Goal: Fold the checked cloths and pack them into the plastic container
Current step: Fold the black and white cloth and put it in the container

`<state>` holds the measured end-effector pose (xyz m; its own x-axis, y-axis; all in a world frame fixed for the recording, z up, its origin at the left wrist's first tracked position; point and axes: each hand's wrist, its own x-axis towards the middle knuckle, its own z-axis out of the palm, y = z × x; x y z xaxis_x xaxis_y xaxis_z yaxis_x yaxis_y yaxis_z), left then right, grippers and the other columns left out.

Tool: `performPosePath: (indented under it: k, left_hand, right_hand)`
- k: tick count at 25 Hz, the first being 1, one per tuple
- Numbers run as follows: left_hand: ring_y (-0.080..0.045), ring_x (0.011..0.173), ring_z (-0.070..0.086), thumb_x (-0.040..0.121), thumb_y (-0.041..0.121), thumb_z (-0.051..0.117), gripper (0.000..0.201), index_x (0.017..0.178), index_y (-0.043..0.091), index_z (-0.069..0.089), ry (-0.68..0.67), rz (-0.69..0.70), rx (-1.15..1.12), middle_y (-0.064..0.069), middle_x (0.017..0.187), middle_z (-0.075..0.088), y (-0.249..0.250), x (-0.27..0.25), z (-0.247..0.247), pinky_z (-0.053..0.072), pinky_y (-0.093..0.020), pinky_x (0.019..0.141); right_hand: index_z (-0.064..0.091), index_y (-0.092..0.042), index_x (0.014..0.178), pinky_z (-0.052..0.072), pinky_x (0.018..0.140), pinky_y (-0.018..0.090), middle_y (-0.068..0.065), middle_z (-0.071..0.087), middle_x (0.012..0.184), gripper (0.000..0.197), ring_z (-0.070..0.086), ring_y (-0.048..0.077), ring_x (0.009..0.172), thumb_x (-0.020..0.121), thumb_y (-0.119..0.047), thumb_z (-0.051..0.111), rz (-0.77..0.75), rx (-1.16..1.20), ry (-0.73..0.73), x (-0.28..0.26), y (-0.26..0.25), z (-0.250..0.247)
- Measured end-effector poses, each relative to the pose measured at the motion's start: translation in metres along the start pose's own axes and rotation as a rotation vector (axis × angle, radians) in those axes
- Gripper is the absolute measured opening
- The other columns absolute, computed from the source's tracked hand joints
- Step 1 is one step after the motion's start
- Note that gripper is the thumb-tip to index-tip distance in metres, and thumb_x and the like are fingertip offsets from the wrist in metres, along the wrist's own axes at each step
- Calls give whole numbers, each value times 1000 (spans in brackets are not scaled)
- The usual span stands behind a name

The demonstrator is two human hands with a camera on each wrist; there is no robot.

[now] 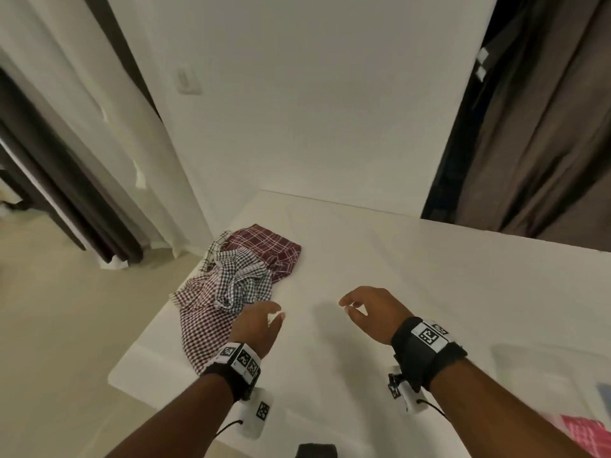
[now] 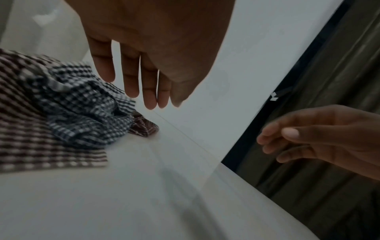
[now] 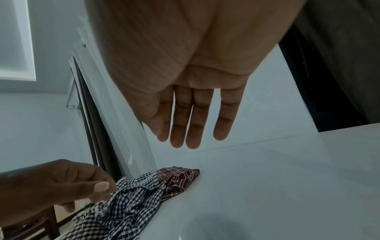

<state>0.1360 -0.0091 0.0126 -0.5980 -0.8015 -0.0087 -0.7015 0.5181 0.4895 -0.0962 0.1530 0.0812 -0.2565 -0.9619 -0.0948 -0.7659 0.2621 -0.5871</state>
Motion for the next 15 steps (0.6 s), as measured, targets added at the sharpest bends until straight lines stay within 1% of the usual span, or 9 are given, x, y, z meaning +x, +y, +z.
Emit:
performPosePath:
  k: [2,3,4,5,7,9,11,13,15]
  left_hand:
    - [-17,87,63,92,36,54,14,91,25,63,72,-92,42,3,94,68,-47,20,-22,53,-34,77]
    - [-18,85,61,90,33,58,10,90,24,62,111,-140,69,1,93,67,-67,29,-30,52,-34,74]
    - [-20,89,60,88,35,62,12,93,24,61,132,-175,96,0,97,65,-83,37,-36,52,-35,76]
    - [-22,96,58,85,40,66,21,99,25,59,115,-200,135,0,104,63,-98,43,-38,52,-38,81]
    - [-25,108,53,79,51,70,42,109,27,54,19,-206,286,-2,114,55,-120,52,-38,51,-42,88]
    - [-24,109,50,76,57,69,47,109,28,53,-44,-138,436,-2,114,52,-131,56,-35,49,-42,89]
    - [-23,108,48,80,51,66,35,105,28,58,-42,-42,484,0,112,52,-138,63,-31,47,-41,91]
    - [-22,107,48,86,43,60,23,102,27,63,-39,22,433,1,110,53,-140,74,-33,42,-42,93]
    - [-22,102,50,91,40,53,22,100,23,64,-21,95,322,2,105,55,-135,89,-43,43,-43,90]
  right_hand:
    - [66,-30,110,47,91,25,-12,63,111,20,58,6,100,96,-29,52,16,-11,-23,27,-23,24]
    - [66,-30,110,47,90,25,-12,63,111,20,58,6,99,96,-29,52,26,-15,-32,36,-31,34]
    - [67,-29,110,47,90,25,-11,63,110,20,58,6,99,96,-29,52,34,-18,-34,43,-38,42]
    - [67,-29,110,47,91,26,-11,64,110,20,59,7,99,96,-29,53,44,-17,-34,48,-43,50]
    - [67,-29,110,48,91,27,-11,65,110,20,59,6,98,96,-29,53,65,-15,-31,53,-47,61]
    - [67,-31,109,49,91,27,-12,65,110,19,59,5,97,95,-29,53,91,-18,-31,50,-46,68]
    - [67,-32,108,49,91,28,-13,65,109,19,59,4,95,95,-29,53,120,-41,-32,45,-41,69]
    - [67,-31,108,49,91,29,-13,65,107,19,59,4,95,95,-29,53,146,-67,-31,40,-35,62]
    - [68,-31,108,49,91,29,-13,65,105,19,59,4,93,96,-28,53,161,-87,-9,37,-36,52]
